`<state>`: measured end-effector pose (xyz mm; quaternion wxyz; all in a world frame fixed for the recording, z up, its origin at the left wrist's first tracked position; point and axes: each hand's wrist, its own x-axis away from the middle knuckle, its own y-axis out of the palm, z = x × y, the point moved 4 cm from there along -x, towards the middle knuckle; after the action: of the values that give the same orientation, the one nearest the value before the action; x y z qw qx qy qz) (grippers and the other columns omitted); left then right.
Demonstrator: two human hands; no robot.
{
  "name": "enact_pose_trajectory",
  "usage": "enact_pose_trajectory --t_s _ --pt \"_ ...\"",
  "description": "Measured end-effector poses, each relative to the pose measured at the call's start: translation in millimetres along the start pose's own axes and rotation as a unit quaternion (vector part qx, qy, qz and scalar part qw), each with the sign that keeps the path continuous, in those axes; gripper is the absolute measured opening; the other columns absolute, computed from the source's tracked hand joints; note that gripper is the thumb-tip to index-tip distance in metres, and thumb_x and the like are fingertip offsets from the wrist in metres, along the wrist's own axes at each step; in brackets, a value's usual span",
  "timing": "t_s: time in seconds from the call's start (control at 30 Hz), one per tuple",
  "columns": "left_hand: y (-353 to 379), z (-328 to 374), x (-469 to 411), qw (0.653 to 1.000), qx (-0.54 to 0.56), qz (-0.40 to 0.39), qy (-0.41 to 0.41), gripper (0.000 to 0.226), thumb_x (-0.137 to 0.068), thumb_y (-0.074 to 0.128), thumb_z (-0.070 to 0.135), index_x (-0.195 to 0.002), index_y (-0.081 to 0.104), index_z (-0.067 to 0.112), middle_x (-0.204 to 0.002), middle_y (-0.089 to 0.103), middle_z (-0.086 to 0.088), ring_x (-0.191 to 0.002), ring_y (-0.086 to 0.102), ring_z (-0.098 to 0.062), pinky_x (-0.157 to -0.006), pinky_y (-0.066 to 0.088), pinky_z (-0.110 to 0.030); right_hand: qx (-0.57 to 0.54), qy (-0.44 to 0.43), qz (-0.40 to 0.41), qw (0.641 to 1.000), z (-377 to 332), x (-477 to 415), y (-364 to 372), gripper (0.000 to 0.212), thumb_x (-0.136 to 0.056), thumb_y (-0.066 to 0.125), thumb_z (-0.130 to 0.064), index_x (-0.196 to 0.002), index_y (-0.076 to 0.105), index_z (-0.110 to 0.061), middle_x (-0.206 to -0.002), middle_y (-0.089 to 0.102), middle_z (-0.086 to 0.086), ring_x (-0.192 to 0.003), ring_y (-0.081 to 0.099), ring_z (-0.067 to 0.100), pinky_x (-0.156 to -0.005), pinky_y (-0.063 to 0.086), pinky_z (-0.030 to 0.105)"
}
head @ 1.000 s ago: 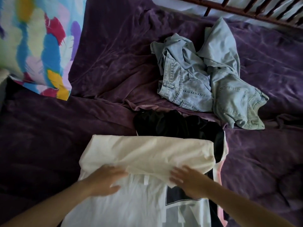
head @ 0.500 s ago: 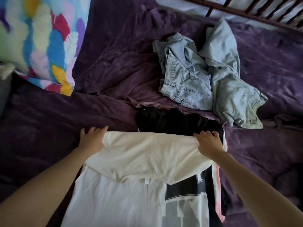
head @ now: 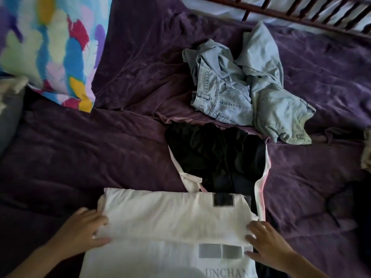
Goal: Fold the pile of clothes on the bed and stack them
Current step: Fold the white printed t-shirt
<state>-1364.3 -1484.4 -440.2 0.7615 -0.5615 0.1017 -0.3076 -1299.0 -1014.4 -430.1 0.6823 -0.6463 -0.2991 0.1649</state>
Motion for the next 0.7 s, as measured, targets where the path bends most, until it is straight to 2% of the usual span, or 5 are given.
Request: enact_pose_trajectory --t_s 0.17,0.23,0.3,0.5,0.7 --pt "5 -3 -26 0.992 -0.012 0.035 -0.121 0.033 -0.083 0.047 0.046 -0.089 0.061 0.017 -0.077 0.063 0.0 -0.077 0.05 -0.013 -0.053 0.047 -0.029 -0.051 0.17 -0.079 0.981 15 -43 6 0.033 -0.087 0.054 -0.046 -0.106 0.049 -0.019 -0.106 0.067 0.012 -0.097 0.064 0.03 -0.071 0.055 0.038" --pt "10 -1 -56 0.979 -0.083 -0.082 -0.167 0.059 -0.073 0.063 0.031 -0.128 0.05 0.016 -0.125 0.057 -0.014 -0.116 0.043 -0.024 -0.081 0.049 -0.046 -0.039 0.219 -0.2 0.954 20 -66 14 0.08 -0.049 0.086 -0.033 -0.12 0.052 -0.015 -0.114 0.066 0.012 -0.102 0.066 0.028 -0.072 0.056 0.039" --pt "18 -4 -72 0.952 -0.106 -0.186 -0.217 0.067 -0.089 0.05 0.026 -0.148 0.019 0.023 -0.153 0.026 -0.003 -0.14 0.019 -0.019 -0.11 0.023 -0.043 -0.014 0.239 -0.233 0.942 24 -80 12 0.08 -0.072 0.072 -0.024 -0.142 0.035 -0.013 -0.137 0.049 0.01 -0.124 0.049 0.026 -0.094 0.044 0.041" --pt "-1 -14 -77 0.929 -0.151 -0.241 -0.237 0.027 -0.092 0.04 0.028 -0.118 0.051 0.028 -0.125 0.055 0.007 -0.118 0.049 -0.014 -0.103 0.029 -0.035 -0.014 0.298 -0.274 0.914 34 -72 0 0.031 -0.09 0.041 -0.016 -0.117 0.055 -0.023 -0.122 0.057 -0.003 -0.117 0.05 0.019 -0.095 0.028 0.034" --pt "-57 -4 -38 0.983 -0.099 0.031 -0.152 0.022 -0.078 0.075 0.024 -0.085 0.061 0.009 -0.082 0.058 -0.002 -0.077 0.062 -0.026 -0.061 0.035 -0.029 0.029 0.293 0.047 0.955 28 -21 -32 0.022 -0.048 0.069 0.0 -0.064 0.066 -0.015 -0.055 0.056 0.0 -0.047 0.059 0.025 -0.062 0.039 0.034"
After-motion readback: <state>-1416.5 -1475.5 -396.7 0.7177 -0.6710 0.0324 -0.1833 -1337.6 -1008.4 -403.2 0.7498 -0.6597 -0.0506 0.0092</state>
